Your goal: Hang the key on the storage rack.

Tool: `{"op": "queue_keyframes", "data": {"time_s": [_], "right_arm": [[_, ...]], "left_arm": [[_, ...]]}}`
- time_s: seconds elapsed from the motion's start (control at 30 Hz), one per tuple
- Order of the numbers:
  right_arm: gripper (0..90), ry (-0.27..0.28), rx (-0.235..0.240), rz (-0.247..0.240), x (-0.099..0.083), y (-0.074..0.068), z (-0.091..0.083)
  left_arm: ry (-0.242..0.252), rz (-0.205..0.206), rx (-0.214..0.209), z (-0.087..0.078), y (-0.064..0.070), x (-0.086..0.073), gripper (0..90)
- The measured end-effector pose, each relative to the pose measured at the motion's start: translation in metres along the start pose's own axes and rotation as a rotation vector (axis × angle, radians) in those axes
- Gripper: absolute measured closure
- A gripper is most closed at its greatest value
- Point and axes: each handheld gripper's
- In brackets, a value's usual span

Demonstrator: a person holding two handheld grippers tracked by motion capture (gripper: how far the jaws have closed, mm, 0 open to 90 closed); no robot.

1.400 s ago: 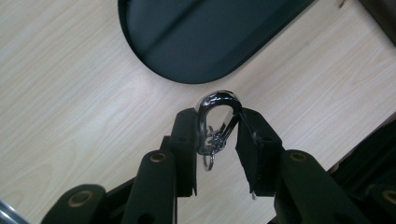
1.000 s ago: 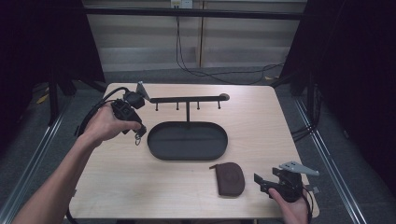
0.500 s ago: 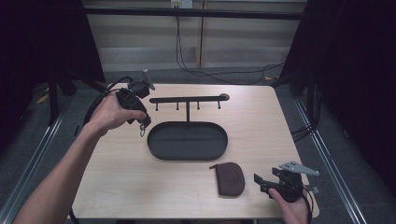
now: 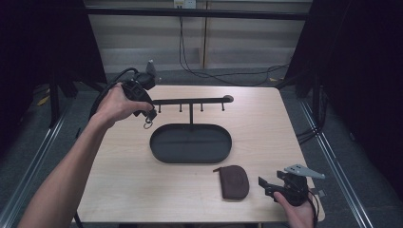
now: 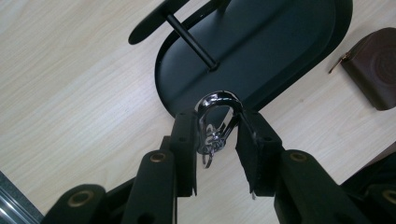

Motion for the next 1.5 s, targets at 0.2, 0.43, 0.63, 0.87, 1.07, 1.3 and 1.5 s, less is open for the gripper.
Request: {"op": "queue_keyframes", "data": {"time_s": [0.2,0.43,0.63,0.87,1.07,1.3,1.5], "right_arm": [[20.3,0.001,0.003,0.001,0.000,0.000,0.000],[20.3,0.000,0.004,0.001,0.000,0.000,0.000],[20.7,0.002,0.009,0.000,0.000,0.000,-0.001],[20.7,-0.001,0.013,-0.003,0.000,0.000,0.000],[20.7,0.001,0.014,-0.005,0.000,-0.001,-0.001],[20.7,0.000,0.014,-0.003,0.000,0.000,0.000],[20.7,-0.002,0.011,-0.004,0.000,-0.001,0.000]], "left_arm": [[-0.016,-0.005,-0.002,0.007,-0.003,0.006,68.8],[-0.024,-0.008,-0.011,0.010,-0.003,0.013,68.8],[-0.033,-0.022,-0.010,0.014,-0.002,0.024,68.8],[-0.058,-0.025,0.029,0.023,-0.003,0.032,68.6],[-0.039,-0.043,0.029,0.022,-0.001,0.033,63.8],[-0.035,-0.054,0.028,0.022,-0.003,0.028,54.5],[-0.027,-0.071,0.009,0.020,-0.009,0.018,45.9]]}}
Point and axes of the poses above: each handheld gripper's, and its own axes: z roughly forward along the jaws, x roughly out of its top, y roughly to its right, and after that the axes turned 4 degrees about z, right-handed
